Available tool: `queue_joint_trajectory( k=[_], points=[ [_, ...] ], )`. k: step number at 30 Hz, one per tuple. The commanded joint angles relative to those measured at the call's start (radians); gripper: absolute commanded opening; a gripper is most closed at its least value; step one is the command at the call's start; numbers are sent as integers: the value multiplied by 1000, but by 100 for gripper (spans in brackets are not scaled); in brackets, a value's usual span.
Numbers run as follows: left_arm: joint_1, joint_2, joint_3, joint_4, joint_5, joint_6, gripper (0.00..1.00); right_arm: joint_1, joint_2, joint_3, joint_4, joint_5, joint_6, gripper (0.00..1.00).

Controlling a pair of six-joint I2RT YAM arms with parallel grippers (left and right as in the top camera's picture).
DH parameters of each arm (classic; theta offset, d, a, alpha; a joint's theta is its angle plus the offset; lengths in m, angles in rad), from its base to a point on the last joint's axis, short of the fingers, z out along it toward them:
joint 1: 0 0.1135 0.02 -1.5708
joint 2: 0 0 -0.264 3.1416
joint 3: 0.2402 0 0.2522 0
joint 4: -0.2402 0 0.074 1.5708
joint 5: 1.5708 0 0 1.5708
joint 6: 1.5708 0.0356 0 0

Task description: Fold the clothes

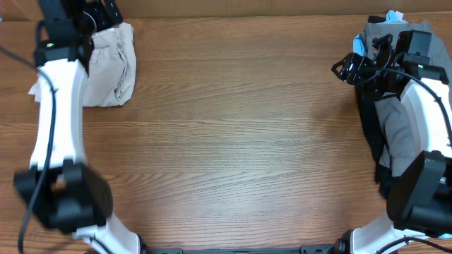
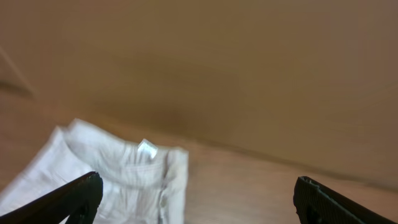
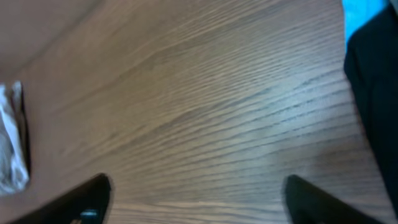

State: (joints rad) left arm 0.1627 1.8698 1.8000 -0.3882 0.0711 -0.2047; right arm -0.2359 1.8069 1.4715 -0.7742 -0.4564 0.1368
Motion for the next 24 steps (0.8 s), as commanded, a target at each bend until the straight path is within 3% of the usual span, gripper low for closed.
queue_joint_trajectory(
  k=[1,12,24],
  points=[
    [-34,-188,29,-70,6,37,100,16,-145,89,-11,-14,-117,100],
    [-39,-286,28,-144,5,37,100,33,-491,142,-51,37,-141,100],
    [-39,-286,28,-496,5,37,100,33,-537,138,-53,38,-142,100]
  ],
)
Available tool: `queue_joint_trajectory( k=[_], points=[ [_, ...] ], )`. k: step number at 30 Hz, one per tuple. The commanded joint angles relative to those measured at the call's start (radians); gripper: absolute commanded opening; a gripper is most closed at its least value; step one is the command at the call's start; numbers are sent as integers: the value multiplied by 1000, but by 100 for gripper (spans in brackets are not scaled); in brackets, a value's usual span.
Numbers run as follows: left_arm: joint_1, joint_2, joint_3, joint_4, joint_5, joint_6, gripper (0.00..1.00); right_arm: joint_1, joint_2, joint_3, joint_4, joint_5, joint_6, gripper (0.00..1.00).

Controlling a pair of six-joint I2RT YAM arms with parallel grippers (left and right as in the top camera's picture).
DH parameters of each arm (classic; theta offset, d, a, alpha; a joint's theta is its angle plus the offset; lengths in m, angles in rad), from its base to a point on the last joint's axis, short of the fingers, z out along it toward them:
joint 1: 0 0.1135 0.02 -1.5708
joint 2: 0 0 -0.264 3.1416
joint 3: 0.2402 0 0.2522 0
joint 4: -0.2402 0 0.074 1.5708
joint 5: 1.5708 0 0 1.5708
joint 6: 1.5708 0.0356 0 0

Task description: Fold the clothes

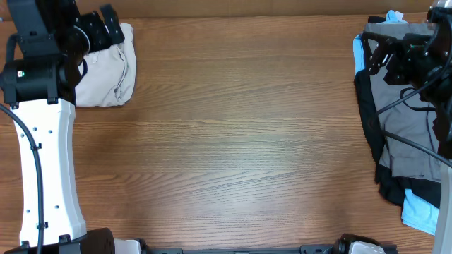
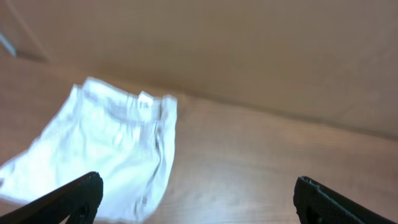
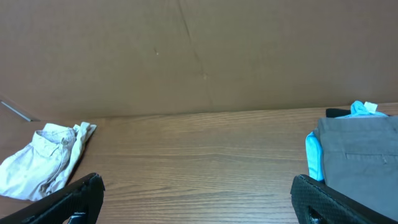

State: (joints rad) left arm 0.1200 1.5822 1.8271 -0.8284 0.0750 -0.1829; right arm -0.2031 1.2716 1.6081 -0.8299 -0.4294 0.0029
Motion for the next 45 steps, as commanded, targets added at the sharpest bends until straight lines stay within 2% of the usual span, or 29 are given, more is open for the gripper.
queue_joint_trajectory(
  k=[1,4,7,11,12,15,26,36,41,45],
  points=[
    [4,2,1,-78,1,15,100,0,-2,2,-14,13,-7,100],
    [4,2,1,-142,1,15,100,2,-3,2,-89,23,-8,100],
    [4,2,1,-192,1,15,100,15,-39,-35,-19,92,-8,100],
    [4,2,1,-215,1,15,100,55,-194,-253,266,167,-8,100],
    [4,2,1,-215,1,15,100,58,-276,-376,371,168,-8,100],
    [4,2,1,-215,1,15,100,58,-415,-596,544,175,-8,100],
    [4,2,1,-215,1,15,100,58,-861,-1256,811,165,-7,100],
    [4,2,1,-215,1,15,100,89,-1054,-1541,923,148,-7,100],
    [4,2,1,-215,1,15,100,114,-1160,-1601,923,147,-7,100],
    [4,2,1,-215,1,15,100,143,-1225,-1600,822,140,-7,100]
  ],
)
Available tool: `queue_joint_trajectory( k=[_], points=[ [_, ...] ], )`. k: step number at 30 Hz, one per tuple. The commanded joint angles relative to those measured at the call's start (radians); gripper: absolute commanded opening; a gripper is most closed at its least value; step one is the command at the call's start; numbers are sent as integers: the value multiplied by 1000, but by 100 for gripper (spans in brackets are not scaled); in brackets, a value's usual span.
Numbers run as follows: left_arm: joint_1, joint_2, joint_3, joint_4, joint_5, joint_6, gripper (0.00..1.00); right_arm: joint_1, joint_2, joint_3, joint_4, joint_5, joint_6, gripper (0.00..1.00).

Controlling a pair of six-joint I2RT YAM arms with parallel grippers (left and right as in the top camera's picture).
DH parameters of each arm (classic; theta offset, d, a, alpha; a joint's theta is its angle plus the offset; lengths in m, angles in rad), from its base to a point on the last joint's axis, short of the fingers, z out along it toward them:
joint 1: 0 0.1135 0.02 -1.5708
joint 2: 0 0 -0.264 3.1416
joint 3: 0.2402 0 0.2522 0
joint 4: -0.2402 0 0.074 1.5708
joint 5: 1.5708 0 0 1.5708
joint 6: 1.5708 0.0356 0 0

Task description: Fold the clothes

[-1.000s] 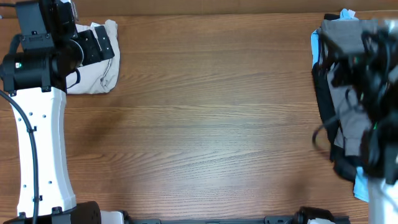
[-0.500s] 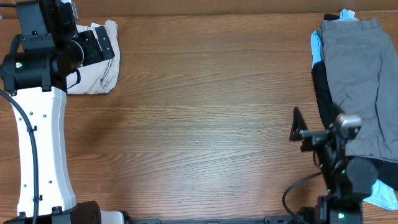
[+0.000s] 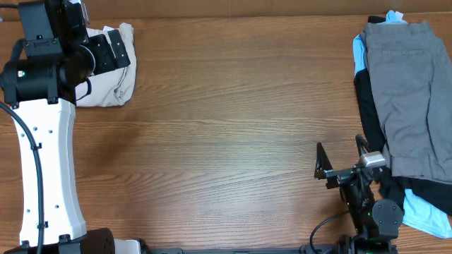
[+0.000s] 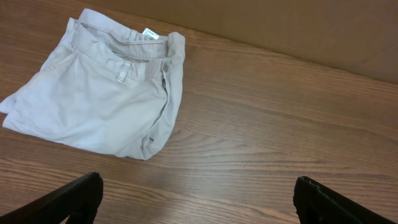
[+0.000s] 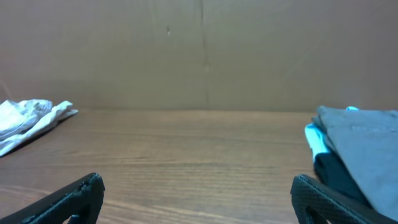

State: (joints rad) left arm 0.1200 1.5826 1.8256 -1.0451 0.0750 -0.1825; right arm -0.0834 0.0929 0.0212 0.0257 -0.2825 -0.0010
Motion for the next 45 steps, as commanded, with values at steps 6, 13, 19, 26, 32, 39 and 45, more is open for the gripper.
queue_joint_trajectory(
  k=[6,13,19,26,32,39,45],
  points=[
    [4,1,2,2,1,15,100,56,-91,-13,-68,-6,-3,100],
    [4,1,2,2,1,15,100,56,-89,-13,-83,-6,-3,100],
    [4,1,2,2,1,15,100,56,-89,-13,-83,-6,-3,100],
    [4,1,2,2,1,15,100,56,-89,-13,-83,-6,-3,100],
    [4,1,2,2,1,15,100,56,-89,-13,-83,-6,-3,100],
    [4,-27,-2,-25,-66,33,100,56,-89,-13,-83,-6,-3,100],
    [-5,-193,-227,95,-77,29,100,56,-89,-13,-83,-6,-3,100]
  ],
)
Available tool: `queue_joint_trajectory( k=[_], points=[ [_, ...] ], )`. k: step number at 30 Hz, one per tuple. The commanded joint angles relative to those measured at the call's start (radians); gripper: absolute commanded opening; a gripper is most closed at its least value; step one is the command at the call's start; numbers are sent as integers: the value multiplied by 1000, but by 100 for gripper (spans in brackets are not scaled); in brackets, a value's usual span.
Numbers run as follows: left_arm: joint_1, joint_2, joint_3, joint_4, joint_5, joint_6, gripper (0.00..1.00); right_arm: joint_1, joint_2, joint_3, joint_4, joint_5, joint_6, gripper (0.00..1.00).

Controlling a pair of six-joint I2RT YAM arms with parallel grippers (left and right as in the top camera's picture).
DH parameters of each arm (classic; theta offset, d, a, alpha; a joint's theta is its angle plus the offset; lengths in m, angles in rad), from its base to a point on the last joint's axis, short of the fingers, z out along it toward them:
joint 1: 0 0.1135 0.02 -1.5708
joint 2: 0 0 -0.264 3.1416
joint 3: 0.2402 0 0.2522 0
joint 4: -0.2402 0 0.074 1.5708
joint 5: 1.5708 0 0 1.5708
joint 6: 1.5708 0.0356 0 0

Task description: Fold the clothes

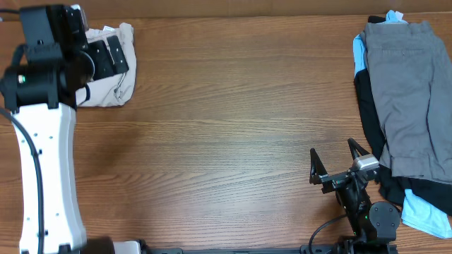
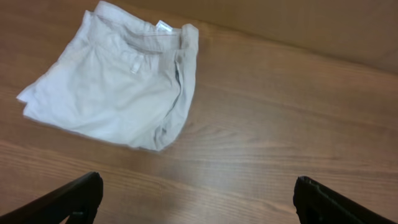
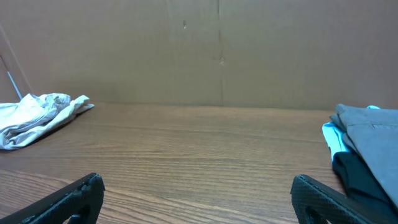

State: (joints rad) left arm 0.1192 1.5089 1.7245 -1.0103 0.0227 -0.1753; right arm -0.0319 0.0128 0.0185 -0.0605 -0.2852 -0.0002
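Note:
Folded beige shorts (image 1: 116,77) lie at the far left corner; they also show in the left wrist view (image 2: 118,102) and far off in the right wrist view (image 3: 37,115). My left gripper (image 1: 106,56) hangs open above them, nothing between its fingers (image 2: 198,193). A pile at the right edge has grey shorts (image 1: 406,92) on top, over a black garment (image 1: 367,113) and a light blue one (image 1: 424,215). My right gripper (image 1: 335,159) sits open and low near the front edge, left of the pile, facing the far wall (image 3: 198,190).
A brown cardboard wall (image 3: 217,50) closes the far side of the wooden table (image 1: 233,127). The white left arm (image 1: 42,169) stretches along the left edge. Bare wood lies between the beige shorts and the pile.
The left gripper has drawn back a little from the beige shorts, which look smaller in its view. The right gripper has shifted slightly left near the front edge. Both stay open.
First the left gripper was open close over the beige shorts and the right one open at the pile's far left edge. Then both stood higher. Later the right arm rested low near the front edge, away from the pile, and the left hovered over the shorts, as now.

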Motion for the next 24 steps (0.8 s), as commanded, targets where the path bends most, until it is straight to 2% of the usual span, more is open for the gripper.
queue_joint_trajectory(
  k=[1,7,13,15,19,24],
  points=[
    [-9,-169,-220,137,-23,21,100,5,-9,-10,3,-4,-4,100],
    [-7,-505,-840,626,60,12,100,5,-9,-10,3,-4,-4,100],
    [-6,-892,-1342,946,55,11,100,5,-9,-10,3,-4,-4,100],
    [-6,-1030,-1461,989,51,11,100,5,-9,-10,3,-4,-4,100],
    [-6,-1211,-1576,978,48,11,100,5,-9,-10,3,-4,-4,100],
    [-6,-1338,-1664,970,45,11,100,5,-9,-10,3,-4,-4,100]
  ],
)
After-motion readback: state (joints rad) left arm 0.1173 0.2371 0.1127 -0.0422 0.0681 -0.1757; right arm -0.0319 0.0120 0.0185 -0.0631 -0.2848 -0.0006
